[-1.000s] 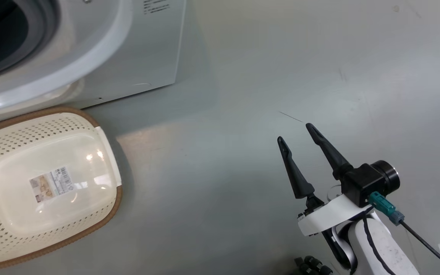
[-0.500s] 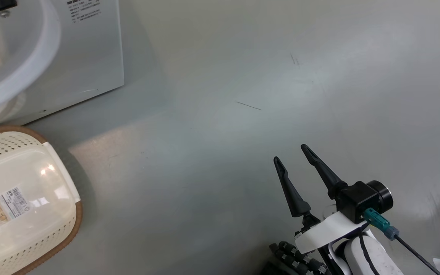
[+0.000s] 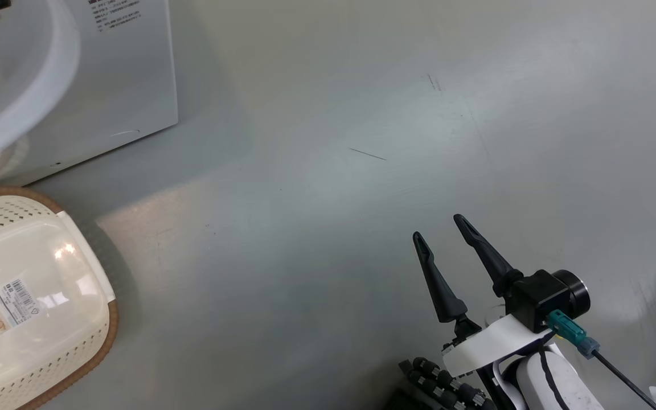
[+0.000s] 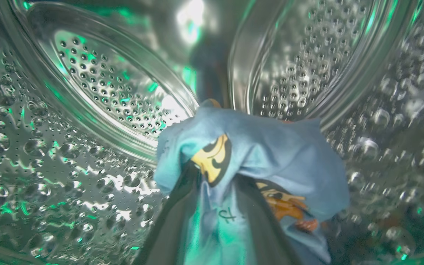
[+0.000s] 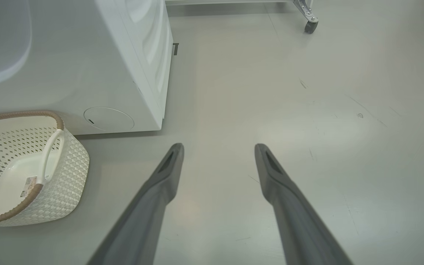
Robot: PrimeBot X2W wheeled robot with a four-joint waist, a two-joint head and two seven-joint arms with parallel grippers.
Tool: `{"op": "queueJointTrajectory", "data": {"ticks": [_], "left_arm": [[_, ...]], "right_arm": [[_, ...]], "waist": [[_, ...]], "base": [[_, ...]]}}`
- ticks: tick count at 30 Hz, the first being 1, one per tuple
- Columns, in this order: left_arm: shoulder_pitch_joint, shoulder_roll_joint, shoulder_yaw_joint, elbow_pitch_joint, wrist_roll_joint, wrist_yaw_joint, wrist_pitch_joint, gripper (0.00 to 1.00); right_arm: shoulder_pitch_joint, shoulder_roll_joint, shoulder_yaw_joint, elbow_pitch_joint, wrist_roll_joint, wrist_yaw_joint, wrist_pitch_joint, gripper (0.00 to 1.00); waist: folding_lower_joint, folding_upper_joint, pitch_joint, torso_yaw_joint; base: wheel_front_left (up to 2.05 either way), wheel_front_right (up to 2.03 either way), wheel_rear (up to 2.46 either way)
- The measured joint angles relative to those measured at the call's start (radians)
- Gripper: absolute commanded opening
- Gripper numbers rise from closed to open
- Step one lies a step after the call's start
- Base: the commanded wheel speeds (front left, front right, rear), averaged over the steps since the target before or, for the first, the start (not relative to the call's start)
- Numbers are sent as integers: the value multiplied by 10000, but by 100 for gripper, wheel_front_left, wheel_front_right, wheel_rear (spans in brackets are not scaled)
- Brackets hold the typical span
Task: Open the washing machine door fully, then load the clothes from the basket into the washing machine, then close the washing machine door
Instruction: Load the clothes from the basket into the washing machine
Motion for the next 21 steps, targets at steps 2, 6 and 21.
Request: {"op": "queueJointTrajectory", "data": {"ticks": [2,6,21], "left_arm": [[35,6,-182,330,251,58,199,100],[147,-144,-173,1022,188,119,596,100],[1217,-1390,36,2242,-449,52,-59,100]], "right_arm": [[1,-4,-44,15,0,-2,0,100],[1,12,-113,27,0,0,0,100],[-168,-13,-224,224,-2,-2,0,100]], "waist": [[0,0,-70,46],[0,0,-330,173],[0,0,-1561,844]], "base": [[0,0,0],[0,0,0],[0,0,0]]}}
